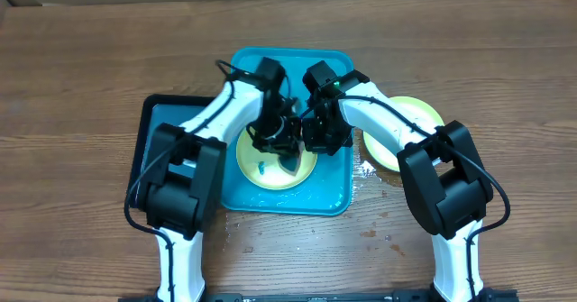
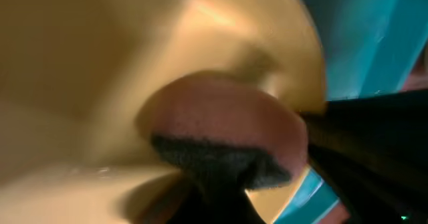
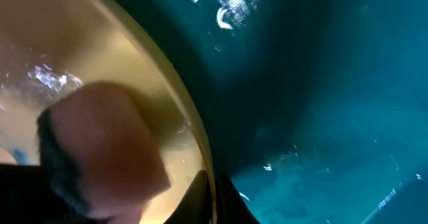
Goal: Clean dirty plates on tray and stack at the side
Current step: 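Scrub the last yellow plate with the sponge in the left gripper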
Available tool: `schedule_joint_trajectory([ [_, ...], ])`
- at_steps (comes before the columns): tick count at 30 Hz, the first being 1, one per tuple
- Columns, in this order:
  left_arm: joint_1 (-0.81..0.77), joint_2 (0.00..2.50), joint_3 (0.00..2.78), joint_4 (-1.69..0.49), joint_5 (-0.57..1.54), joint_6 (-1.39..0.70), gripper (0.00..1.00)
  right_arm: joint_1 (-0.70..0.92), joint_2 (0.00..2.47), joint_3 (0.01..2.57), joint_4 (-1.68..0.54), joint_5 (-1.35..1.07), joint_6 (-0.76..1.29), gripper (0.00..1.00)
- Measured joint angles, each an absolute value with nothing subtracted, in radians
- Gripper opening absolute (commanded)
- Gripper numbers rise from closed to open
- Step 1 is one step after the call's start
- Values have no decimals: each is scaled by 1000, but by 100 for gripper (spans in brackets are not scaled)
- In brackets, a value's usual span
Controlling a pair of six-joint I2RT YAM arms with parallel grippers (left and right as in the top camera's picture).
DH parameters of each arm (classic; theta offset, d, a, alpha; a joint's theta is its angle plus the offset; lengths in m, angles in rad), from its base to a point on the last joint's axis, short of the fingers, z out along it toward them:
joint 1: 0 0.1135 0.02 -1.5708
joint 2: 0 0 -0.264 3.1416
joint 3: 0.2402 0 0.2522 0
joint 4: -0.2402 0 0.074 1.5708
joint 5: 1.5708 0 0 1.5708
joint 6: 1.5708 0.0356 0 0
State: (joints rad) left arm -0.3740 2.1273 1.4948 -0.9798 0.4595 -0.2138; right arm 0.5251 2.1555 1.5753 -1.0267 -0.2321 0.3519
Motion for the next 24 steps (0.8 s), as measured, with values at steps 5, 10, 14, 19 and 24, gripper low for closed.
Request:
schedule_joint_trajectory([
  [5, -376, 2127, 1496, -1067, 347, -270, 4, 524, 2156, 1575, -1028, -232, 351, 4],
  [10, -379, 2127, 1506, -1171, 152, -328, 4, 524, 2156, 1575, -1027, -232, 352, 4],
  [14, -380, 2126, 1509, -1231, -97, -391, 4, 524, 2156, 1575, -1027, -232, 351, 4],
  [19, -384, 2126, 1512, -1232, -287, -459, 4, 542, 2156, 1575, -1014, -266, 352, 4],
  [24, -377, 2127, 1550, -1203, -317, -481, 4, 546, 2156, 1575, -1015, -263, 356, 4],
])
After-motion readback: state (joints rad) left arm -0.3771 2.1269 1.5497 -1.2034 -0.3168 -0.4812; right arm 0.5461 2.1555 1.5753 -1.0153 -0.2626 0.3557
